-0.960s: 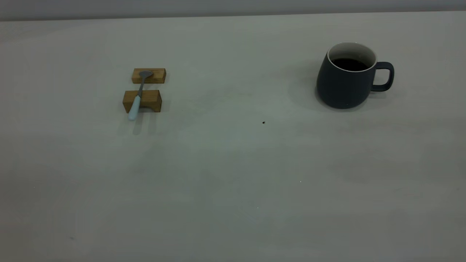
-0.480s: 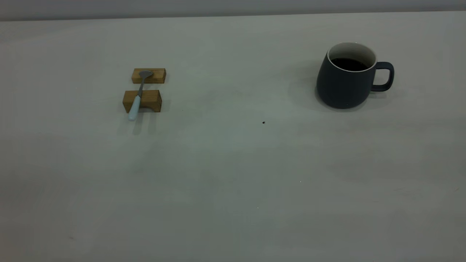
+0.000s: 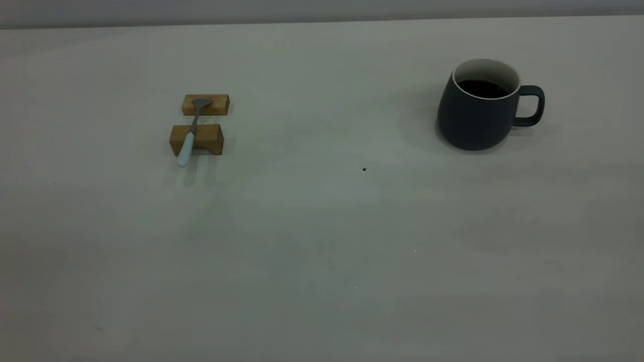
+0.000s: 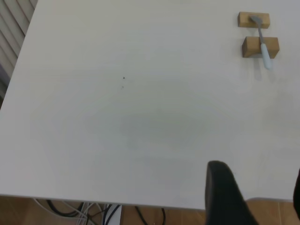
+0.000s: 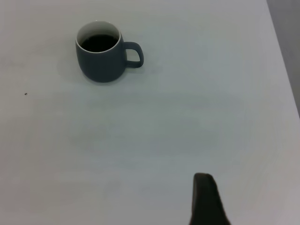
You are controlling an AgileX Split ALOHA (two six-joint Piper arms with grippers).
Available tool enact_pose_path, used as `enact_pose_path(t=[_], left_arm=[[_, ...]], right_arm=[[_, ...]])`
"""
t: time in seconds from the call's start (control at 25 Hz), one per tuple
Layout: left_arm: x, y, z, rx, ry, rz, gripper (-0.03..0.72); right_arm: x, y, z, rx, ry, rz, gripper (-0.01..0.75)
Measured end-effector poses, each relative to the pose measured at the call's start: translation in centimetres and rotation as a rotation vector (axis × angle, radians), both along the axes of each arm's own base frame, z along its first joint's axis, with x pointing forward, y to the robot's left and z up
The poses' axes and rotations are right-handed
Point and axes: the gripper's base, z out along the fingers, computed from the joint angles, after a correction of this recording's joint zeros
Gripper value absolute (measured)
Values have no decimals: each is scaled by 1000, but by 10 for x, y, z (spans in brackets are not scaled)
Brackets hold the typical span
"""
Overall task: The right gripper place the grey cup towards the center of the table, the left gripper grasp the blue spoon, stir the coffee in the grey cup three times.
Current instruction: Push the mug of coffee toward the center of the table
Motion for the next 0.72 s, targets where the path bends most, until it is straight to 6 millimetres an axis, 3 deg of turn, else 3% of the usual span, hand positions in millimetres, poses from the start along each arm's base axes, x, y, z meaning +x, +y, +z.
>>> enact_pose_path(t=[0.52, 0.72], left_arm=[[0, 0, 0, 0, 0, 0, 436], [0, 0, 0, 0, 0, 0, 436]], right_arm=[[2, 0, 1, -1, 11, 3, 511], [24, 6, 11, 3, 79, 62, 512]])
